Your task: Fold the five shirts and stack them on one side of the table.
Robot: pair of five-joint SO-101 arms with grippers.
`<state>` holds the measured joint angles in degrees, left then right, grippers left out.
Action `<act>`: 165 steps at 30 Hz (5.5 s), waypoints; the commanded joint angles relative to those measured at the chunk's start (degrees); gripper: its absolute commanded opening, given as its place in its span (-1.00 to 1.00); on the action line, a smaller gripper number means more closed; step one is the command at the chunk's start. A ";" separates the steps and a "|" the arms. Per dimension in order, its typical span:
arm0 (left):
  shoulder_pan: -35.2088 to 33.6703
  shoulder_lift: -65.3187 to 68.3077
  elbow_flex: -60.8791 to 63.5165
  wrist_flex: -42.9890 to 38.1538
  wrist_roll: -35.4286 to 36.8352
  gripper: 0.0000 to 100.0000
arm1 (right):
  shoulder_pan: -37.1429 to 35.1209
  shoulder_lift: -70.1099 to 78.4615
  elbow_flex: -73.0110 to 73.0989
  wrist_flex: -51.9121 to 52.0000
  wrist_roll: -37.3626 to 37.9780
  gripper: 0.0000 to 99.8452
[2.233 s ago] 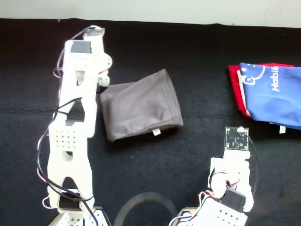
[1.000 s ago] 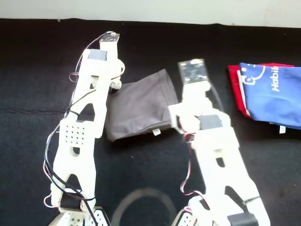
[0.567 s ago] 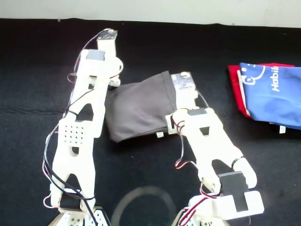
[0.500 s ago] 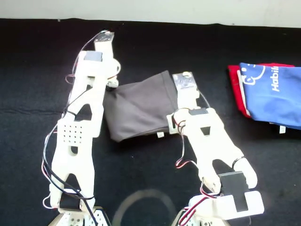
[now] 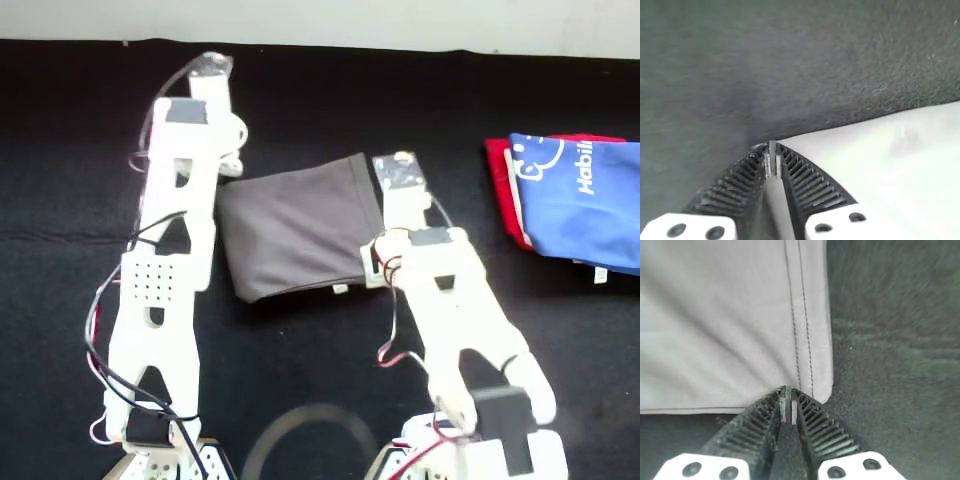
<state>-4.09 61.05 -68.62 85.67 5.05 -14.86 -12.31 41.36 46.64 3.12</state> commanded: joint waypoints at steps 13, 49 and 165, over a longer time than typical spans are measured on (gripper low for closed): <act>3.82 -7.87 -10.86 16.88 -0.09 -0.98 | 2.95 -5.85 -13.32 -1.45 -0.26 -0.99; 10.07 -66.59 105.71 -36.40 3.52 -0.98 | -3.03 51.74 -67.56 9.45 0.00 -0.99; -16.40 -56.13 100.53 -41.14 2.29 -0.97 | 45.32 39.52 -99.56 47.52 28.57 -0.99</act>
<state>-19.82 4.79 33.71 44.79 6.73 27.25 25.67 -58.15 97.63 29.05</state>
